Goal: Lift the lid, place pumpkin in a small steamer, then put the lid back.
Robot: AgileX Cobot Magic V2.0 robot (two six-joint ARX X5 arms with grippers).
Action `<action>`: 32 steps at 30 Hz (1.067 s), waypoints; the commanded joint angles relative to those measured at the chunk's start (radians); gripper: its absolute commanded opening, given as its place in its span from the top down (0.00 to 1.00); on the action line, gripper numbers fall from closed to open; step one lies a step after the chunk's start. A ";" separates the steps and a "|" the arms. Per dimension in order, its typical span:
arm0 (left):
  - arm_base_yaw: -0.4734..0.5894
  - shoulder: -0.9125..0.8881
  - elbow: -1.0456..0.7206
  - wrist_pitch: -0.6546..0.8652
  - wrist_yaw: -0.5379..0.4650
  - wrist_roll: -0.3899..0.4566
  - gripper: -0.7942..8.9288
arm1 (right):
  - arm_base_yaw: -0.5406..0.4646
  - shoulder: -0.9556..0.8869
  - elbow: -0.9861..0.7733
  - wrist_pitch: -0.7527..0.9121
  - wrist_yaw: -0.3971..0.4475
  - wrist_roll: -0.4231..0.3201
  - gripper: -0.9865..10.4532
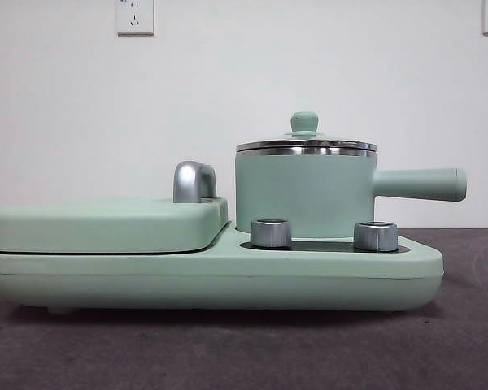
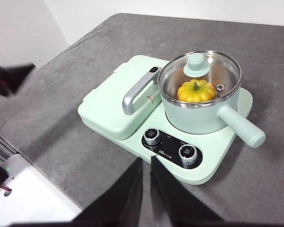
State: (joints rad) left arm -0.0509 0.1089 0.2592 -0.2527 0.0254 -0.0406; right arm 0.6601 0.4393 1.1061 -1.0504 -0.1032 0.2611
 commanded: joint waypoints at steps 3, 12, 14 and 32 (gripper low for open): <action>0.071 -0.081 -0.157 -0.015 0.000 0.002 0.91 | 0.007 0.003 0.014 0.011 -0.001 -0.009 0.89; 0.072 -0.106 -0.226 0.020 0.000 0.003 0.91 | 0.007 0.003 0.014 0.011 -0.001 -0.009 0.89; 0.072 -0.106 -0.240 0.051 0.000 0.003 0.91 | 0.007 0.003 0.014 0.011 -0.001 -0.009 0.89; 0.063 -0.106 -0.246 0.066 0.000 0.003 0.91 | 0.007 0.003 0.014 0.011 -0.001 -0.009 0.89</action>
State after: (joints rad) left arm 0.0135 0.0048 0.0322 -0.1806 0.0246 -0.0414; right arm 0.6601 0.4393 1.1061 -1.0500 -0.1043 0.2611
